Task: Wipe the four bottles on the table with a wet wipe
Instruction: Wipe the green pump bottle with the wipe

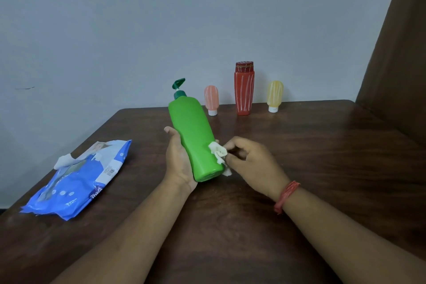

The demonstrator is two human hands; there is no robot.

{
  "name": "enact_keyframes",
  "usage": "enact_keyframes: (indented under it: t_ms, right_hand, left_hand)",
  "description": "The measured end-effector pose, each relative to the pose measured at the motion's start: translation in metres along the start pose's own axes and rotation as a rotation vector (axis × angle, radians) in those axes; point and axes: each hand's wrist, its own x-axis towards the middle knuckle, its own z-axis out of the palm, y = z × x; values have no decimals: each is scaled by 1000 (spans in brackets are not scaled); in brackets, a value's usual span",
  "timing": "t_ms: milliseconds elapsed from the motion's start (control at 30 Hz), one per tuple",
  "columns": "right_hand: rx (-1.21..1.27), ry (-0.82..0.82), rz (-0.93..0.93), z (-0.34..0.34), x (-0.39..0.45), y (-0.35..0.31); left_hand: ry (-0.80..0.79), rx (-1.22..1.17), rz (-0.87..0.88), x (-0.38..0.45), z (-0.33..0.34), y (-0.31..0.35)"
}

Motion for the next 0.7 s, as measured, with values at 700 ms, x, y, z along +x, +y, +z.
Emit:
enact_keyframes:
  t_ms: [700]
  right_hand:
    - [377,275,119,34,-6,-15]
  left_hand:
    - [336,204,117,-5,16,0]
